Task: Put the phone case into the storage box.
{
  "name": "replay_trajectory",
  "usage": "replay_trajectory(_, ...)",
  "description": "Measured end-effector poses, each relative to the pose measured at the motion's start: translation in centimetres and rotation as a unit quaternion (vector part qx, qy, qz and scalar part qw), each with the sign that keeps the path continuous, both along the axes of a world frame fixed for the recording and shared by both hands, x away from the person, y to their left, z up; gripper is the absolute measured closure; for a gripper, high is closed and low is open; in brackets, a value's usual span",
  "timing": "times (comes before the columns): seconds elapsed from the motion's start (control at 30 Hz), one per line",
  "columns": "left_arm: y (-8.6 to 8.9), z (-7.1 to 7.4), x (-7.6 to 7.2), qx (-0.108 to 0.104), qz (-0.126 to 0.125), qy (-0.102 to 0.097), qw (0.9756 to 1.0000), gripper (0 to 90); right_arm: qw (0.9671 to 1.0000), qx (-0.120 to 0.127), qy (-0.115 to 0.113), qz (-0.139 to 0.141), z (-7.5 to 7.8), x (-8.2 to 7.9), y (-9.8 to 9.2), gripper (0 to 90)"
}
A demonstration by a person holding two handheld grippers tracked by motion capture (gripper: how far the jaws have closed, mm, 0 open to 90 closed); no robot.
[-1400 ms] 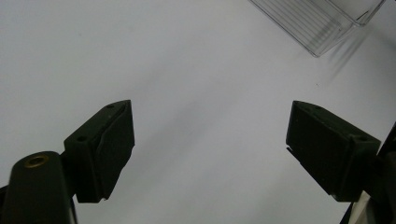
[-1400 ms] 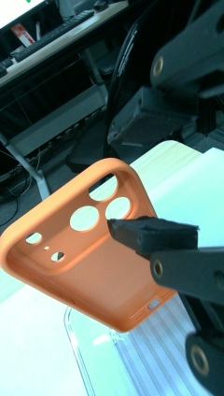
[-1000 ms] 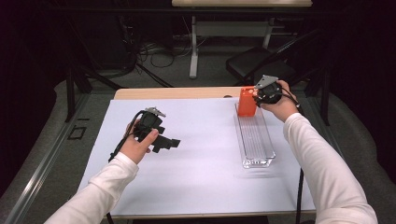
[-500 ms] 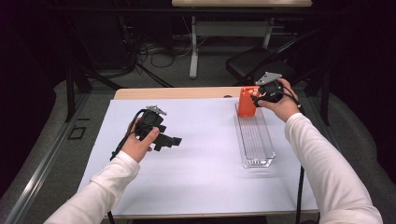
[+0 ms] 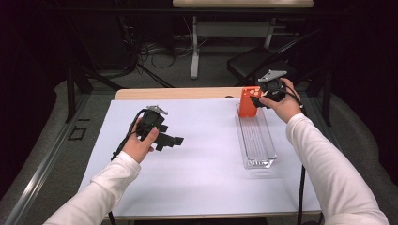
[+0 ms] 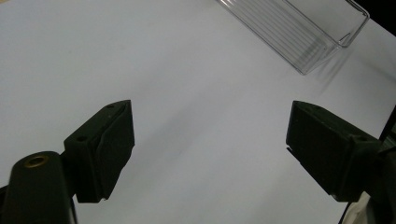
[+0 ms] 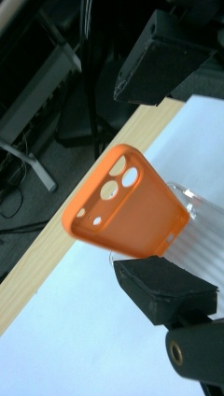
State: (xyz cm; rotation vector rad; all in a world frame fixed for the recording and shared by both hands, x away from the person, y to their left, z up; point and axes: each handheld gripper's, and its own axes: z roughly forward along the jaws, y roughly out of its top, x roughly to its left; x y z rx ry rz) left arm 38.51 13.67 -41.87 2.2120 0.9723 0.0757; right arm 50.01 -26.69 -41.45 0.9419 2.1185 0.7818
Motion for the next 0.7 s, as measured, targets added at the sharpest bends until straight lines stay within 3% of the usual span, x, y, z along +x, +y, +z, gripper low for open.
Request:
replay_trajectory(0.17,0.1,0.2,-0.1,-0.008,0.003,-0.004,1.0000,15.9,0.9988,0.043,0.024,0.003,0.6,-0.3,0.1,14.4)
replay_trajectory(0.33,0.0,0.4,-0.1,-0.009,-0.001,-0.009,0.9999,15.9,0.9926,0.104,0.061,-0.015,1.3,-0.6,0.2,14.4)
replay_trajectory(0.53,0.1,0.7,0.0,-0.012,-0.002,-0.016,0.9998,15.9,0.9864,0.140,0.084,-0.014,2.0,-1.3,0.7,14.3)
replay_trajectory(0.7,-0.1,0.6,-0.1,-0.013,-0.001,-0.020,0.9997,15.9,0.9846,0.141,0.104,0.000,2.3,-2.2,1.8,13.3)
